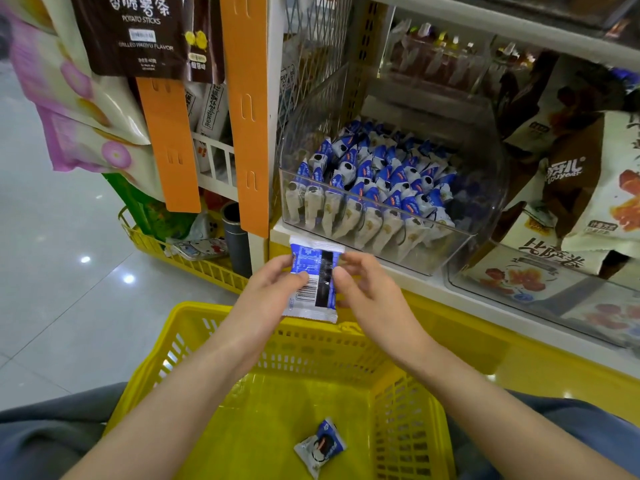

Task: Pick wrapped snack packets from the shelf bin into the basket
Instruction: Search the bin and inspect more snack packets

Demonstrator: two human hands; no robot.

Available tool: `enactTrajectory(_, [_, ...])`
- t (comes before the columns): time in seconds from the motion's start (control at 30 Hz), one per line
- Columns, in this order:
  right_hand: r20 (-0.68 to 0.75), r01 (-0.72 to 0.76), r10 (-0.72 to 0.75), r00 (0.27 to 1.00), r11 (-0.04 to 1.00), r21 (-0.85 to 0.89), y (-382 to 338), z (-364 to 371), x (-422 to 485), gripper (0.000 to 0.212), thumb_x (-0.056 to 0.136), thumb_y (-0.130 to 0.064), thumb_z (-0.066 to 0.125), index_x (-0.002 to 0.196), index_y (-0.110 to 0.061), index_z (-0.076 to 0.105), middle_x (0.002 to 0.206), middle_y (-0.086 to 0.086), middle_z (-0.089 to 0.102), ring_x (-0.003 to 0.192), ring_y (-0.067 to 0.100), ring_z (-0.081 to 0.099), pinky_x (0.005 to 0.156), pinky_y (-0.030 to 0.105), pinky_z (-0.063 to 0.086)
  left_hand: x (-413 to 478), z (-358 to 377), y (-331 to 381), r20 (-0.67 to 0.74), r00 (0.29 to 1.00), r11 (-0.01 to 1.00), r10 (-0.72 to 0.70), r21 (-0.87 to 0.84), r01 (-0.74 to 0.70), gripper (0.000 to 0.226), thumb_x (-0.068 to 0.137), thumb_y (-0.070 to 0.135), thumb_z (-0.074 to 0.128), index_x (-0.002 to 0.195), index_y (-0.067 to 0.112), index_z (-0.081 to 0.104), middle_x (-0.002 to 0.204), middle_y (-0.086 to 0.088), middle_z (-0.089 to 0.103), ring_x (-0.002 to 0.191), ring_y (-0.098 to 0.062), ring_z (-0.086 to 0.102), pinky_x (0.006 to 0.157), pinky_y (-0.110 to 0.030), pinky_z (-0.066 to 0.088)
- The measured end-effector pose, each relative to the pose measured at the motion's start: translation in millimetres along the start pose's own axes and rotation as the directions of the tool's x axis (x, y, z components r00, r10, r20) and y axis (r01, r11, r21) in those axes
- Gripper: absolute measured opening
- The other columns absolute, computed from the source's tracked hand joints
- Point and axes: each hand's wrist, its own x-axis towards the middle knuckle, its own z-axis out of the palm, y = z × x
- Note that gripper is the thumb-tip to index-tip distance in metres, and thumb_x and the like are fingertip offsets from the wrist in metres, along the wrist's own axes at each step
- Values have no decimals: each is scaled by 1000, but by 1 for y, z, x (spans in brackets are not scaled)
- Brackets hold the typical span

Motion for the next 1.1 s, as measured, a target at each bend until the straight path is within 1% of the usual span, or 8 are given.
enactTrajectory(0.07, [96,-136,116,989,959,249,-1,0,2,20,96,-17,45,108,-8,58,101,6,66,82,11,64,70,23,56,1,1,-2,34,998,997,58,51,-59,30,91,14,52,121,17,55,103,-3,69,93,-16,66,88,-33,51])
enactTrajectory(0.17, [99,-152,125,987,930,334,-3,1,1,10,95,-11,48,97,-5,56,98,12,64,71,9,63,55,18,53,1,1,-8,-8,957,900,291,340,-271,34,91,13,54,119,30,43,104,13,57,85,-1,59,66,-6,46])
enactTrajectory(0.27, [46,-127,118,992,932,340,-1,3,2,10,93,-10,51,83,-13,49,92,10,63,60,4,62,51,20,52,-3,3,-14,60,897,769,438,492,-409,45,86,17,62,118,37,37,109,21,48,98,11,50,76,-1,39])
enactTrajectory(0.53, [-9,-4,6,1000,975,222,5,5,1,14,91,-14,55,84,-21,45,93,7,63,71,14,66,55,23,55,-4,3,-16,151,886,713,438,543,-444,45,89,15,56,133,22,45,124,6,58,108,-4,55,95,-22,45])
enactTrajectory(0.67, [-33,74,-73,997,997,14,9,8,-1,18,92,-21,55,85,-29,40,95,4,63,81,16,66,66,33,58,-7,2,-18,156,845,595,511,646,-479,37,94,15,45,129,25,49,97,15,60,82,9,56,65,-3,39])
enactTrajectory(0.77, [-5,111,-111,994,994,-11,11,10,-4,22,90,-23,57,89,-33,38,101,-5,62,90,11,64,79,35,55,-9,0,-20,151,835,543,529,696,-470,27,95,24,42,120,23,53,81,17,55,72,3,55,59,-8,39])
enactTrajectory(0.93, [45,127,-129,991,991,30,11,15,-7,31,89,-20,60,110,-31,40,109,-18,53,100,3,61,82,23,54,-8,-4,-19,185,812,408,554,789,-459,29,95,31,36,112,17,56,75,-3,61,66,-21,58,59,-40,48])
enactTrajectory(1.1, [45,134,-134,990,991,5,9,16,-8,32,89,-19,59,117,-24,45,113,-14,53,102,3,58,81,19,53,-7,-3,-19,109,826,464,553,784,-414,23,96,23,37,99,16,58,64,0,58,54,-13,53,50,-31,42])
